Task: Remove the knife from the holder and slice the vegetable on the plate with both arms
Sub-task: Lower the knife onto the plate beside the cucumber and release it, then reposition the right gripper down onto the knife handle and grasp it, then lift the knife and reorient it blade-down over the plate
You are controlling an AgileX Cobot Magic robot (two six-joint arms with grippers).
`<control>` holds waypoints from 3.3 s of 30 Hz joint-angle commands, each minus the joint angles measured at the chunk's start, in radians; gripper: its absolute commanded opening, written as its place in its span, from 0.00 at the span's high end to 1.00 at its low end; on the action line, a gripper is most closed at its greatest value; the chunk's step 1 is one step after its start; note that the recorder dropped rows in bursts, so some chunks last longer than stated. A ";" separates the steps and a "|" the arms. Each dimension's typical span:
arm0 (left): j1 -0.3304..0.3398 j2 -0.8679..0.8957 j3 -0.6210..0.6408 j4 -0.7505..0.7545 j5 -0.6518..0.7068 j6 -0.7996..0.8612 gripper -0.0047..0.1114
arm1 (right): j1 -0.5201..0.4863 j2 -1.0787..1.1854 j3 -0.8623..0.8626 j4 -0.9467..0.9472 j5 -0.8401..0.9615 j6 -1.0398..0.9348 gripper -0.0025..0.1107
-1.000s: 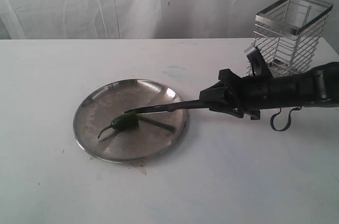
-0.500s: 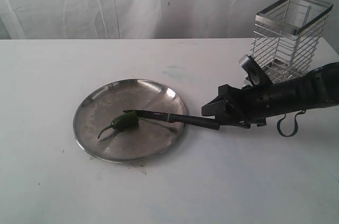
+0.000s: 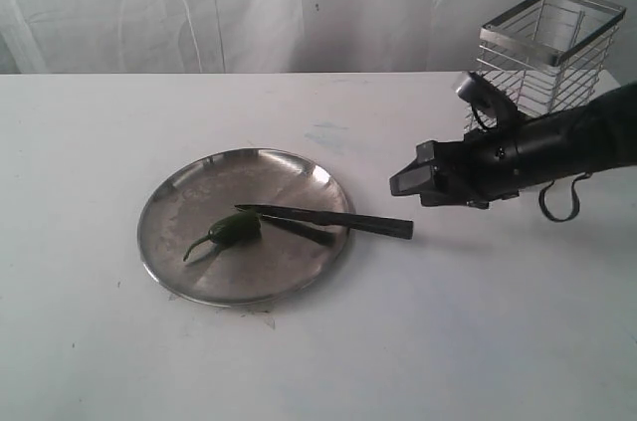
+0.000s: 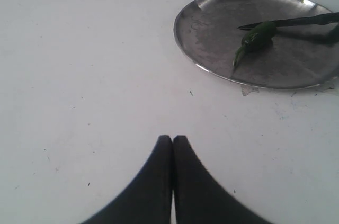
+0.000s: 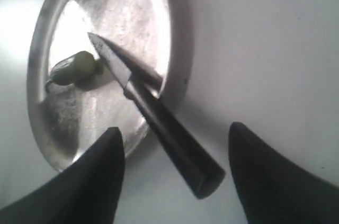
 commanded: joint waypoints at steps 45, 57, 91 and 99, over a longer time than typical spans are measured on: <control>0.003 -0.004 0.003 -0.006 -0.002 0.000 0.96 | 0.288 0.165 -0.654 -0.936 0.388 0.544 0.43; 0.003 -0.004 0.003 -0.006 -0.002 0.000 0.96 | 0.288 0.258 -0.662 -0.885 0.388 0.543 0.43; 0.003 -0.004 0.003 -0.006 -0.002 0.000 0.96 | 0.288 0.332 -0.662 -0.882 0.388 0.391 0.97; 0.003 -0.004 0.003 -0.006 -0.002 0.000 0.96 | 0.300 0.145 -0.662 -0.862 0.388 0.530 0.98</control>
